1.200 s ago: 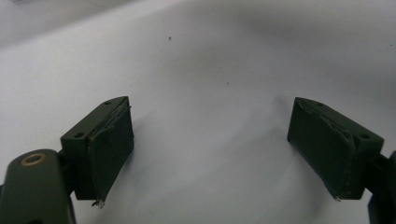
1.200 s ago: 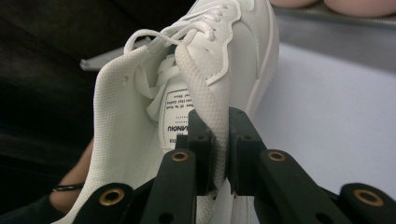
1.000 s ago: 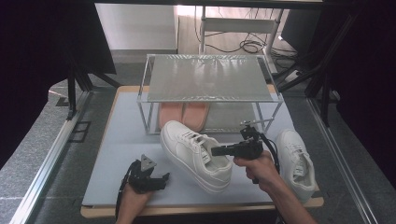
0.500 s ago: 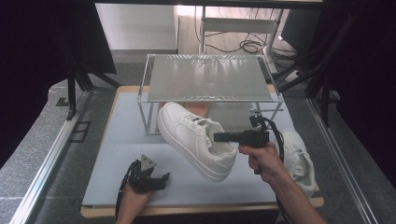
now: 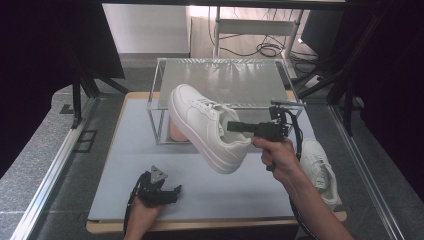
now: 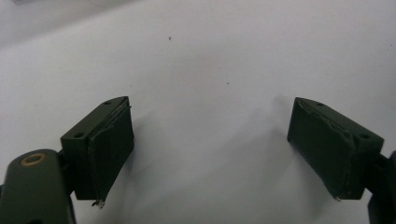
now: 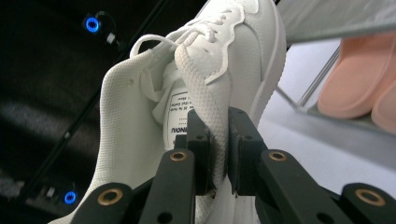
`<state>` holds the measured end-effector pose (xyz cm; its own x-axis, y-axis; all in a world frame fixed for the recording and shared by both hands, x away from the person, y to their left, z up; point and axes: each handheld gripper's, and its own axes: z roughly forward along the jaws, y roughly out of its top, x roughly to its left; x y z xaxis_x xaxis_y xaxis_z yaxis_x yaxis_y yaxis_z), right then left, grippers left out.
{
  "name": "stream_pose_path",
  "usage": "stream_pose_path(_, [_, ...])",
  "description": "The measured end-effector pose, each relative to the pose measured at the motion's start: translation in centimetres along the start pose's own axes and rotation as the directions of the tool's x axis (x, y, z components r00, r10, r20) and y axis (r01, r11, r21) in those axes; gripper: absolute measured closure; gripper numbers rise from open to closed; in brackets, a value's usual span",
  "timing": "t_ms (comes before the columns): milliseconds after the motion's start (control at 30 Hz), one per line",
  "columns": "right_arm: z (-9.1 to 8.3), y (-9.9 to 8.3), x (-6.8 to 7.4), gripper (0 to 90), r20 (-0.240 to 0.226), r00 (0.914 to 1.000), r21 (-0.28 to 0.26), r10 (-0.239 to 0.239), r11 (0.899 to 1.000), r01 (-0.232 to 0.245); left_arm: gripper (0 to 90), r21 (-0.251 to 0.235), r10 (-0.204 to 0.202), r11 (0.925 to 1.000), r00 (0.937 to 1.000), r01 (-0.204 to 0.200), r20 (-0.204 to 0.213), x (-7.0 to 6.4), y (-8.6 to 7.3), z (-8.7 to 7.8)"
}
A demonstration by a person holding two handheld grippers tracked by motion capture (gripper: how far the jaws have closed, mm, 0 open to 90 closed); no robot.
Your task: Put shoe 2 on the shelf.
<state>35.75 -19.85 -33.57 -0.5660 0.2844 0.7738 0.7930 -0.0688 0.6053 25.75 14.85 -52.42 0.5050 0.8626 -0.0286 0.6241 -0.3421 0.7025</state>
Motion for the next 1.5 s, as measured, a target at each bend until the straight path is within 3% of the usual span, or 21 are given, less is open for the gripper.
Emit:
stream_pose_path(267, [1.1,1.7,-0.6,80.5,0.048,0.9984,-0.077,0.032,0.997,-0.028,14.6,0.004,0.006,1.0,1.0,-0.006,0.002,0.0,0.0,0.0])
stream_pose_path(533, [2.4,3.6,-1.5,80.3,0.122,0.9899,-0.144,0.073,0.988,-0.055,14.6,0.004,0.005,1.0,1.0,-0.005,0.001,0.0,0.0,0.0])
stream_pose_path(767, [3.2,5.0,-2.5,80.3,0.202,0.9735,-0.206,0.107,0.976,-0.065,14.6,0.003,0.006,1.0,1.0,-0.006,0.001,0.1,0.0,0.0])
stream_pose_path(1000, [4.2,6.5,-3.2,80.1,0.316,0.9413,-0.259,0.118,0.965,-0.034,14.6,0.002,0.005,1.0,1.0,-0.005,0.0,0.0,0.0,0.0])
stream_pose_path(1133, [4.9,7.1,-3.5,78.9,0.321,0.9382,-0.276,0.13,0.96,-0.039,14.6,0.002,0.005,1.0,1.0,-0.005,0.0,0.0,0.0,0.0])
stream_pose_path(1300, [5.6,7.4,-3.4,72.1,0.331,0.9372,-0.27,0.11,0.963,-0.018,14.7,0.001,0.005,1.0,1.0,-0.005,0.0,0.0,0.0,0.0])
stream_pose_path(1433, [5.9,7.3,-3.5,62.4,0.278,0.9554,-0.277,0.1,0.961,-0.02,14.7,0.001,0.006,1.0,1.0,-0.006,-0.001,0.0,0.0,0.0])
stream_pose_path(1467, [6.1,7.3,-3.5,61.6,0.27,0.9582,-0.275,0.094,0.961,-0.017,14.7,0.001,0.005,1.0,1.0,-0.005,0.0,0.0,0.0,0.0])
stream_pose_path(1500, [6.2,7.2,-3.3,60.1,0.28,0.9558,-0.278,0.088,0.961,-0.007,14.7,0.001,0.006,1.0,1.0,-0.006,-0.001,0.0,0.0,0.0])
